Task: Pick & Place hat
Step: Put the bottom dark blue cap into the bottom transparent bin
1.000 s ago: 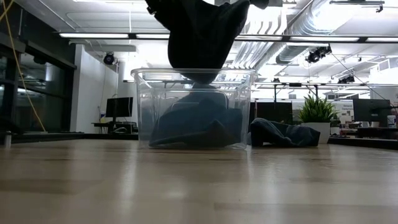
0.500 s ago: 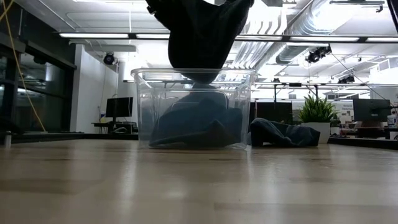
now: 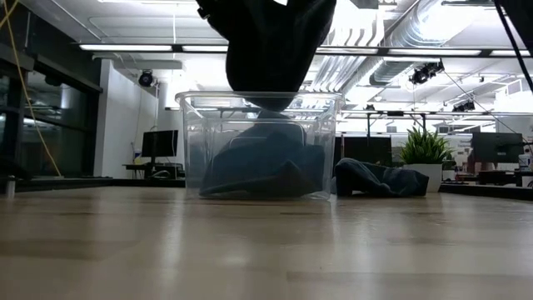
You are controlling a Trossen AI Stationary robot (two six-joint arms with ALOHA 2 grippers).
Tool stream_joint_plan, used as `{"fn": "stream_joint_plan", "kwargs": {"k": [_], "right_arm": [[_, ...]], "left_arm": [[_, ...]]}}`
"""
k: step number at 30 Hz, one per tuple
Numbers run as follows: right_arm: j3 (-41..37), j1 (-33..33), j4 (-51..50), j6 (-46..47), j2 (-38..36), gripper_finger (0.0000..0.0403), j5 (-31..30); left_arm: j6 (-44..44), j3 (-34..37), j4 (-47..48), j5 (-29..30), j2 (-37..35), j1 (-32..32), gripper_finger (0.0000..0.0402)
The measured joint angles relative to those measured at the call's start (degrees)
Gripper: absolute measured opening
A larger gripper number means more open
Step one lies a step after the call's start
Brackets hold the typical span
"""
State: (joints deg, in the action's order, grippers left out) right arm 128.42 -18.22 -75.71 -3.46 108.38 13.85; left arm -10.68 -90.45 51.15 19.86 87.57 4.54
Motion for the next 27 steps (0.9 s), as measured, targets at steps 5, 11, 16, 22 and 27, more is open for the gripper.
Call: {"fn": "stream_joint_plan", "kwargs": {"k": [5, 11, 16, 22, 27], "right_arm": [[0.0, 0.02, -0.78, -0.02, 2.19, 0.0237, 2.77], [0.0, 0.02, -1.01, 0.0, 2.54, 0.021, 3.9], [0.0, 0.0, -1.91, 0.55, 2.54, 0.0152, 2.65], [0.0, -0.17, -3.07, 0.54, 2.54, 0.0024, 2.6], [0.0, -0.17, -3.18, 1.31, 2.54, 0.0006, 2.51]], "left_arm": [[0.0, 0.0, 0.03, 0.0, 0.0, -0.01, 0.0005], [0.02, 0.0, -0.11, 0.01, 0.0, 0.0, 0.0005], [0.02, 0.0, -0.08, 0.03, 0.0, -0.01, 0.0005], [0.04, 0.0, -0.07, 0.08, 0.0, -0.01, 0.0015], [0.04, 0.0, -0.04, 0.09, 0.0, -0.01, 0.0018]]}}
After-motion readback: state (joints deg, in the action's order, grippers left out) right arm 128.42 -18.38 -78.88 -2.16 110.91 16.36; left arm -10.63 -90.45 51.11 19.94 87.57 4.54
